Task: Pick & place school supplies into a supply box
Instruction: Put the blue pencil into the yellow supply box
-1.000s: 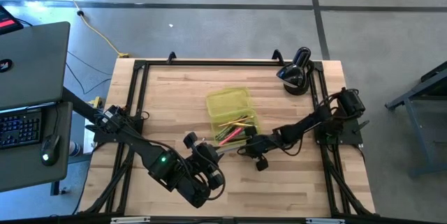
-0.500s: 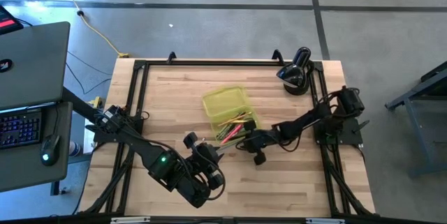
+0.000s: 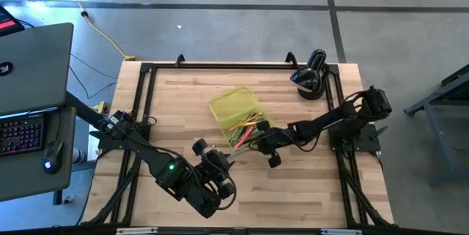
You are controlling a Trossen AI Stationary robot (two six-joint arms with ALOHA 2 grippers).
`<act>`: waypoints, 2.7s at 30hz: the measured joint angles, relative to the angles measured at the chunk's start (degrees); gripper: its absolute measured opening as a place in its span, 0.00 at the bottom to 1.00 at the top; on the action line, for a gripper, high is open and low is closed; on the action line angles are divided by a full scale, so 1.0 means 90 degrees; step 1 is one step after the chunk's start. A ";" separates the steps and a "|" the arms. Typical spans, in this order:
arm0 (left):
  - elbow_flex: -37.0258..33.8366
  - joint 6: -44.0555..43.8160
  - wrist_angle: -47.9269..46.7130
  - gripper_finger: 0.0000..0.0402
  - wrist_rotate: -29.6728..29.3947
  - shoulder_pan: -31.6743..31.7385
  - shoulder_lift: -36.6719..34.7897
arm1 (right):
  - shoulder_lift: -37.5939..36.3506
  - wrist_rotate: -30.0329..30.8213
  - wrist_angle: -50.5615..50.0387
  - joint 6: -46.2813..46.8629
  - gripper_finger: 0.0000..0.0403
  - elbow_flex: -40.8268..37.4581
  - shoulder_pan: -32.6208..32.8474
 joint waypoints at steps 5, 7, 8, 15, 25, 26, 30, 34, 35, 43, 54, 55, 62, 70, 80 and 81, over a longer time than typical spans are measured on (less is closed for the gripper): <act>0.0000 0.0000 0.0000 0.36 0.0080 0.0000 0.0000 | -0.0005 -0.0171 -0.0001 -0.0004 0.17 0.0000 0.0173; 0.0000 0.0002 0.0000 0.35 0.0080 0.0000 0.0000 | -0.0005 0.0067 -0.0052 -0.0113 0.17 0.0000 0.0232; 0.0000 0.0002 0.0000 0.35 0.0080 0.0000 0.0000 | -0.0005 0.0188 -0.0114 -0.0152 0.17 0.0000 0.0245; 0.0000 0.0002 0.0000 0.36 0.0071 0.0000 0.0000 | -0.0005 0.0126 -0.0270 0.0073 0.17 0.0000 0.0055; 0.0000 0.0002 0.0041 0.36 -0.0102 0.0000 0.0000 | -0.0005 -0.0116 -0.0252 0.0188 0.17 0.0000 -0.0036; 0.0000 0.0002 0.0041 0.36 -0.0100 0.0000 0.0000 | -0.0004 -0.0113 -0.0256 0.0186 0.17 0.0000 -0.0036; 0.0000 0.0002 0.0049 0.36 -0.0100 0.0000 0.0000 | 0.0093 -0.0010 -0.0196 0.0140 0.17 0.0000 -0.0051; 0.0000 0.0002 0.0076 0.36 -0.0092 0.0000 0.0002 | 0.0174 0.0002 -0.0028 0.0106 0.17 0.0000 -0.0086; 0.0000 0.0002 0.0093 0.35 -0.0082 0.0000 0.0002 | 0.0192 -0.0008 0.0045 0.0088 0.17 0.0002 -0.0104; 0.0000 0.0189 0.0209 0.36 -0.0029 0.0000 0.0002 | 0.0502 -0.0002 0.0122 0.0077 0.17 0.0005 -0.0232; 0.0000 0.0221 0.0168 0.36 0.0083 0.0000 0.0004 | 0.0561 -0.0165 0.0206 0.0036 0.17 0.0010 -0.0285; 0.0000 0.0265 0.0168 0.36 0.0083 0.0000 0.0005 | 0.0566 -0.0184 0.0201 0.0038 0.17 0.0010 -0.0273; 0.0000 0.0289 0.0168 0.35 0.0078 0.0000 0.0003 | 0.0568 -0.0345 0.0207 0.0015 0.09 0.0007 -0.0274; 0.0000 0.0289 0.0172 0.36 0.0078 0.0000 0.0003 | 0.0572 -0.0500 0.0236 0.0419 0.02 0.0005 -0.0240; 0.0000 0.0287 0.0199 0.36 0.0185 0.0000 0.0004 | 0.0066 -0.0642 0.0652 0.1022 0.00 -0.0010 0.0649; 0.0000 0.0287 0.0189 0.36 0.0173 0.0000 0.0005 | -0.0107 -0.0524 0.0690 0.0896 0.00 -0.0007 0.0716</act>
